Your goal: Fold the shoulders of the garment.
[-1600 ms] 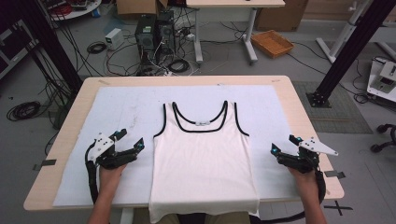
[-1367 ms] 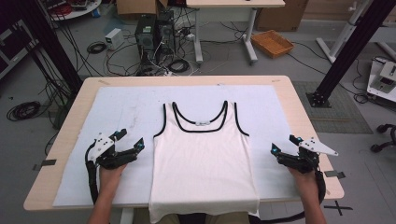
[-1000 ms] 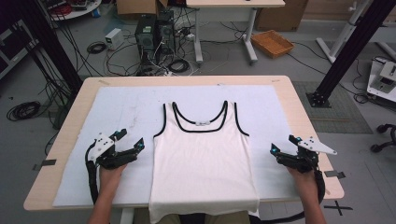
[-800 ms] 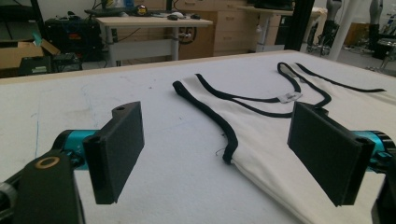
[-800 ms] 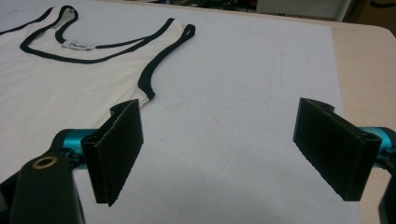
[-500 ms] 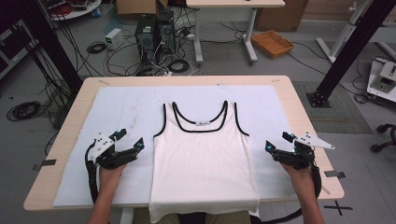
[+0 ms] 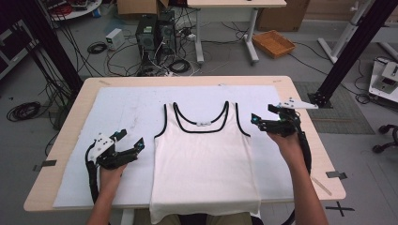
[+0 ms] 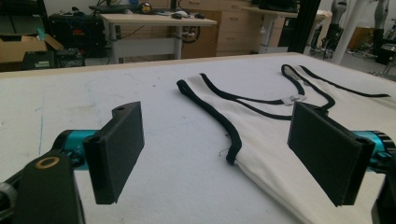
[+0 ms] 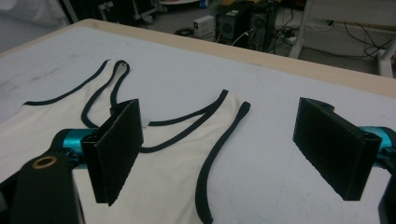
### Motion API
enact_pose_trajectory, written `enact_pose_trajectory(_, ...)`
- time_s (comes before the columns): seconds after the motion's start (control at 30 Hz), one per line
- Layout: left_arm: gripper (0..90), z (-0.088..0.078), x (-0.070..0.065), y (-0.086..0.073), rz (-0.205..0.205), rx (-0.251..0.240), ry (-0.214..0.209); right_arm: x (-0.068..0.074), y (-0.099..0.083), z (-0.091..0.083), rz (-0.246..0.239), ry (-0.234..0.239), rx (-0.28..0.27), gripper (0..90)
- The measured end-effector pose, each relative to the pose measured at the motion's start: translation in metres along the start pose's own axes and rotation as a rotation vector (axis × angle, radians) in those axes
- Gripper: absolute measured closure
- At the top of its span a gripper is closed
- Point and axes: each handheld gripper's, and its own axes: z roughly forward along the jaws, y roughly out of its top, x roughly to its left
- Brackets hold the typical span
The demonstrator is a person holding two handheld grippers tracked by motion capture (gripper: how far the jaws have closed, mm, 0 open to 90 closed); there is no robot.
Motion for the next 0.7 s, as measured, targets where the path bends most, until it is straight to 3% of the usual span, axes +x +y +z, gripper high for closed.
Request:
enact_pose_trajectory(0.2, 18.7, 0.001, 0.001, 0.000, -0.011, 0.008, 0.004, 0.004, 0.020, 0.042, -0.016, -0.012, 0.080, 15.9)
enact_pose_trajectory(0.27, 18.7, 0.001, 0.001, 0.000, -0.009, 0.011, 0.006, 0.004, 0.021, 0.049, -0.013, -0.019, 0.093, 15.9)
enact_pose_trajectory(0.3, 18.7, 0.001, 0.001, 0.001, -0.010, 0.011, 0.006, 0.004, 0.019, 0.066, -0.012, -0.038, 0.129, 15.9)
enact_pose_trajectory(0.33, 18.7, 0.001, 0.002, 0.000, -0.011, 0.011, 0.004, 0.004, 0.019, 0.066, -0.012, -0.038, 0.129, 15.9)
enact_pose_trajectory(0.37, 18.7, 0.001, 0.002, 0.000, -0.016, 0.012, 0.006, 0.003, 0.014, 0.082, -0.002, -0.051, 0.172, 15.9)
enact_pose_trajectory(0.43, 18.7, 0.001, 0.002, 0.001, -0.019, 0.014, 0.004, 0.001, 0.008, 0.095, 0.010, -0.061, 0.210, 15.9)
enact_pose_trajectory(0.47, 18.7, 0.001, 0.002, 0.001, -0.022, 0.012, 0.005, 0.001, 0.008, 0.095, 0.010, -0.061, 0.210, 15.9)
enact_pose_trajectory(0.6, 18.7, 0.002, 0.002, 0.001, -0.017, 0.020, 0.006, -0.002, -0.005, 0.122, 0.066, -0.089, 0.267, 16.0)
enact_pose_trajectory(0.7, 18.7, 0.003, 0.003, 0.001, -0.024, 0.031, 0.007, -0.003, -0.008, 0.132, 0.052, -0.118, 0.303, 16.9)
